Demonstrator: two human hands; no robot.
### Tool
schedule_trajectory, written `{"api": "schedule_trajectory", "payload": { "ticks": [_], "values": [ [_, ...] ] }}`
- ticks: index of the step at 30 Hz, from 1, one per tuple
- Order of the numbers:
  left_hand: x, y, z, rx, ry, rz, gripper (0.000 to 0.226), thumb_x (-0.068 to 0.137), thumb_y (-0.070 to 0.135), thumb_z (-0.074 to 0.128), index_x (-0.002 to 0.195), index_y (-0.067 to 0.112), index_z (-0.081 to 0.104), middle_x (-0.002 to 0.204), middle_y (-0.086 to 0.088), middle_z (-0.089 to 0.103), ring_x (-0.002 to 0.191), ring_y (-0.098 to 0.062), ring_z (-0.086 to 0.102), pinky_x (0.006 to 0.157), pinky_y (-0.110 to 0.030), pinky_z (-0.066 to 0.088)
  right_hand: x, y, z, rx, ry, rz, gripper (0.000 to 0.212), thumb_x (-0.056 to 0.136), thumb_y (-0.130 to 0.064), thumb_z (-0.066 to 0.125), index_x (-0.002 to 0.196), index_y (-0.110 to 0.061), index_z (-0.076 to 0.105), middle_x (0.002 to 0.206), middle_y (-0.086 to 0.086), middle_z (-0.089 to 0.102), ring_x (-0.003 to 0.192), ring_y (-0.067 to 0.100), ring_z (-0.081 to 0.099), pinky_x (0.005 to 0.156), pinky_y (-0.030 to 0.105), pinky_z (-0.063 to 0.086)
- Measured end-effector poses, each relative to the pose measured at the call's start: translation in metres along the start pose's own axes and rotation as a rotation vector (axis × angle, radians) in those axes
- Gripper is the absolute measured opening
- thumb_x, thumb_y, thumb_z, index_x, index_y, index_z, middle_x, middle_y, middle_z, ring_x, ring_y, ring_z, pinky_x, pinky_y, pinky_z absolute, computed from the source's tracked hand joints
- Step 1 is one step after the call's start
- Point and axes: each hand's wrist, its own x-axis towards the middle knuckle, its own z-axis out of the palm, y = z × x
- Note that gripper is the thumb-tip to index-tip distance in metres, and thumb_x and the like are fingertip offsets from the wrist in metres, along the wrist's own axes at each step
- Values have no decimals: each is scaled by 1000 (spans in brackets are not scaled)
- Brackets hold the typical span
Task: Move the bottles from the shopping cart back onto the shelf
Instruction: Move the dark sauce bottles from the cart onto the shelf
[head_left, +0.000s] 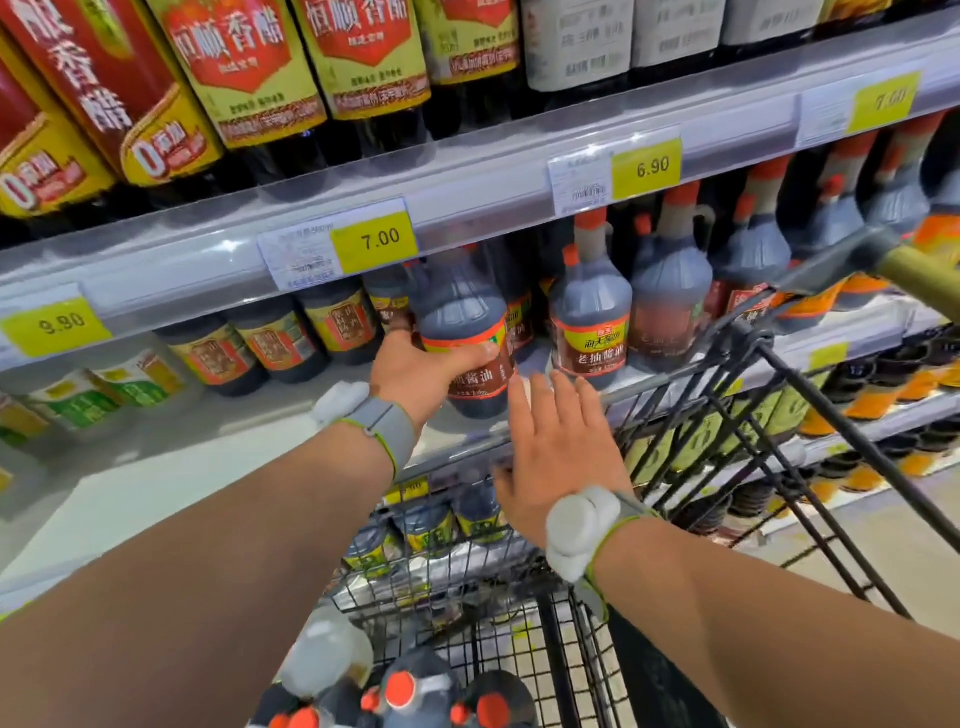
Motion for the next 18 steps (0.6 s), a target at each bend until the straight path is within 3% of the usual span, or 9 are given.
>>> {"api": "schedule_trajectory", "payload": {
  "ticks": [5,10,13,16,18],
  "values": [
    [6,-17,21,53,16,-35,95,29,58,97,112,24,65,105,4,78,99,-19,74,94,-45,58,0,0,2,-5,64,-10,95,94,-58,32,153,-1,-15,164,22,0,150,43,-3,120,58,-2],
    [12,-26,42,105,16,-26,94,30,54,94,113,21,66,104,5,77,97,-14,74,92,-43,60,4,-4,9,-10,62,8,93,94,-56,35,153,1,-8,163,24,-2,149,46,-3,118,60,-4],
    [9,-15,48,174,-43,0,89,42,45,97,119,16,64,107,7,74,98,-12,72,87,-30,59,5,-3,11,-22,78,6,94,91,-55,40,154,1,-2,162,26,4,148,46,2,119,60,-3],
    [7,-10,46,190,-108,-1,77,65,25,96,128,13,52,107,10,63,94,-8,62,69,-6,48,4,-1,12,-41,74,2,92,90,-52,41,154,-1,1,161,25,9,148,46,4,118,60,-5],
    [11,-15,36,119,-163,-14,78,67,17,94,131,8,51,109,6,68,98,-10,66,79,-11,53,3,0,12,-59,69,-10,91,90,-53,41,154,-2,2,161,25,8,148,45,3,118,60,-6]
  ]
}}
